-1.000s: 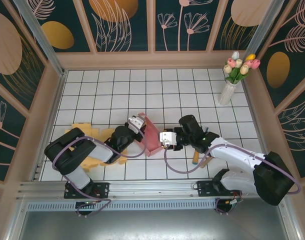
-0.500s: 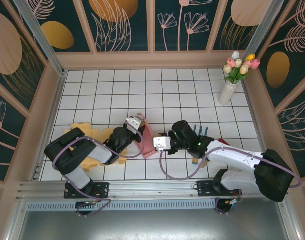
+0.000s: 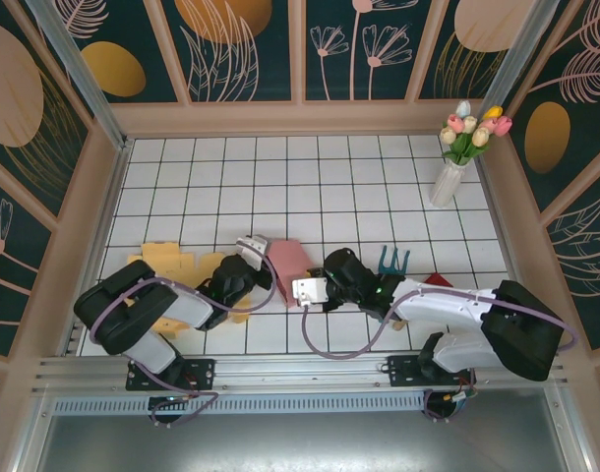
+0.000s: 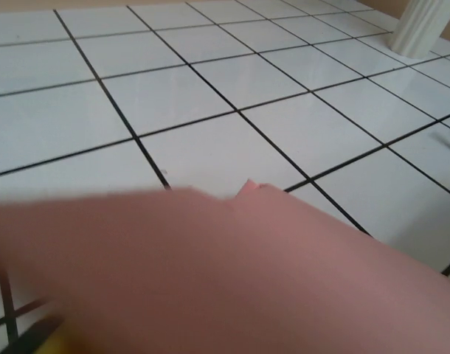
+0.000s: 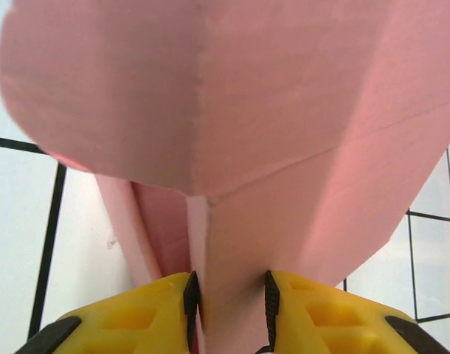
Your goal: Fold the paper box
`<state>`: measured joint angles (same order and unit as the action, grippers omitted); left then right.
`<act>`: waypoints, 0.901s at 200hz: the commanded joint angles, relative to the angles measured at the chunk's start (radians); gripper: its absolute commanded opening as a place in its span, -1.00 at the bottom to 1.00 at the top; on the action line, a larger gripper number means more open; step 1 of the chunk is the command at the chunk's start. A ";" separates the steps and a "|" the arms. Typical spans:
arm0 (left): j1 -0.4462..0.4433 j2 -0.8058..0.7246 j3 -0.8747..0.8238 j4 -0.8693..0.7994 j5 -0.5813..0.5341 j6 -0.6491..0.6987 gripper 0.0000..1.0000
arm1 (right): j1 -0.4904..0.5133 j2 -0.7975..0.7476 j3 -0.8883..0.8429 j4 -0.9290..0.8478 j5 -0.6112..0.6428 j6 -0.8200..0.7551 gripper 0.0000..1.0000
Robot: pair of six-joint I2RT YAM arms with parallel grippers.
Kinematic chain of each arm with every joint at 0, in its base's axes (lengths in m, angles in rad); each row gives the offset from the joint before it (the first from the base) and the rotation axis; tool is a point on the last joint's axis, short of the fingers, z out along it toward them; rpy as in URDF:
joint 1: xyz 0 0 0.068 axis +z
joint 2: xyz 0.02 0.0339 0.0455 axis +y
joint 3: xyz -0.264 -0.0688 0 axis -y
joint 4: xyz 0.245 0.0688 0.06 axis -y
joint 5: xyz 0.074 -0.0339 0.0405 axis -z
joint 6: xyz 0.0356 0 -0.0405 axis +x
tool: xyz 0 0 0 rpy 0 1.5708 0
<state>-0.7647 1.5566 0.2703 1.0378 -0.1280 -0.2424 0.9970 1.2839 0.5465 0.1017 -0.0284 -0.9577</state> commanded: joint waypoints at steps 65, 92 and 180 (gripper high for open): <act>-0.002 -0.307 0.030 -0.566 -0.246 -0.226 0.09 | 0.015 0.045 0.030 -0.018 0.072 0.028 -0.33; -0.002 -0.418 0.021 -0.693 -0.302 -0.320 0.14 | 0.014 0.048 0.045 -0.045 0.073 0.028 -0.31; -0.002 -0.487 0.278 -0.841 -0.187 -0.293 0.16 | 0.014 0.058 0.068 -0.079 0.079 0.030 -0.24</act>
<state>-0.7647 0.9607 0.4381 0.2588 -0.3599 -0.5713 1.0035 1.3342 0.5846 0.0471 0.0380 -0.9360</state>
